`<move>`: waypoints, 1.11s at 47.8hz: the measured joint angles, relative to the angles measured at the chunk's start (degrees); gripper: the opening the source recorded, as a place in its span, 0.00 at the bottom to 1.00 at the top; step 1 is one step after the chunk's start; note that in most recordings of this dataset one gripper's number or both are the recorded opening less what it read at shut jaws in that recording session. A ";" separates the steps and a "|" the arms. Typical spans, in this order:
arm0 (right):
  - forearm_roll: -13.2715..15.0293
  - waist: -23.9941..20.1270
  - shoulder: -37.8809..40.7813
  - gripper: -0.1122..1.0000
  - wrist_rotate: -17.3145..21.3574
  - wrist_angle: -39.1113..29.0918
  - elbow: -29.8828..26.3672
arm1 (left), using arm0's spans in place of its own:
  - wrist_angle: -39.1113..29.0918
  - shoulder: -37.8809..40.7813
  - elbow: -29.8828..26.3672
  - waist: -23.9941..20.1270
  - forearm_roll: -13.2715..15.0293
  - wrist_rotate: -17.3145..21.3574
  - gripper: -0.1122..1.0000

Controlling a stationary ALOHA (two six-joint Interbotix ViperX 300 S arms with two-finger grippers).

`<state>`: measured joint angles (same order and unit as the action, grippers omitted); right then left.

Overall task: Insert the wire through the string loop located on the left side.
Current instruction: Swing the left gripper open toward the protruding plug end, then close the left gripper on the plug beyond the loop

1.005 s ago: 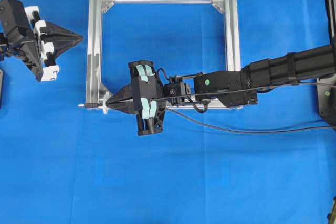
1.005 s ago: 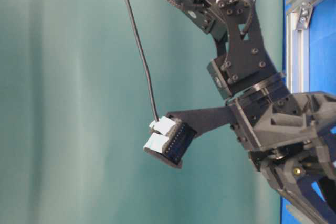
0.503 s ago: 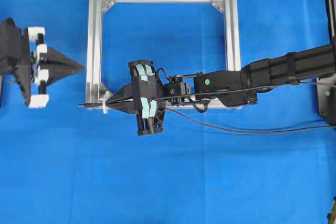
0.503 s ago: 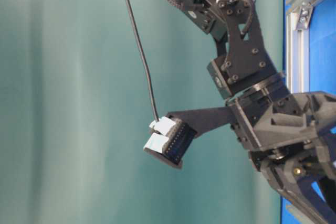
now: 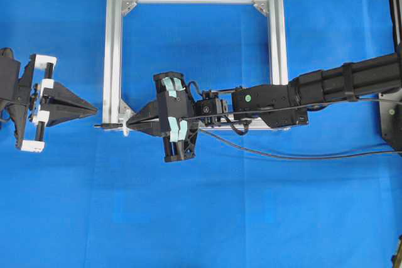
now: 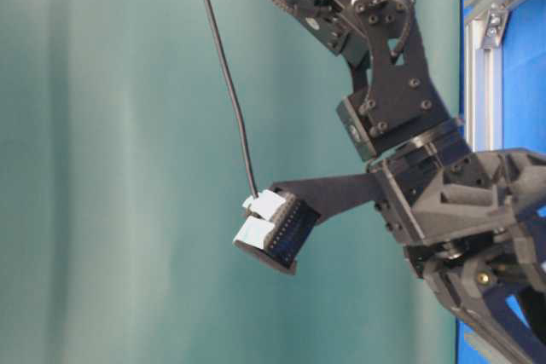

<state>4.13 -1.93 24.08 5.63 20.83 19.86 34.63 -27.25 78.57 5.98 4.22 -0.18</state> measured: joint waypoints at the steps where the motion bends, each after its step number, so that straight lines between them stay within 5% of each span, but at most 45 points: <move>1: 0.00 0.00 0.09 0.10 -0.09 0.00 0.00 | 0.00 0.00 0.00 0.09 0.00 -0.09 0.10; 14: 0.00 0.00 0.00 0.10 -0.09 0.00 0.00 | -0.09 -0.18 0.00 0.18 0.00 -0.09 0.14; 26: 0.00 0.00 0.00 0.10 -0.09 0.00 0.00 | -0.09 -0.26 0.00 1.76 0.00 -0.79 0.78; 30: 0.00 0.00 0.00 0.10 0.00 0.00 0.00 | -0.09 -0.26 0.00 2.02 -0.09 -0.79 0.91; 53: 0.00 0.00 0.00 0.10 0.00 0.00 0.00 | 0.09 7.82 -1.67 2.11 0.00 -0.97 0.91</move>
<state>4.13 -1.93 24.08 5.63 20.83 19.86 34.72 -19.42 76.90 8.09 4.22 -1.14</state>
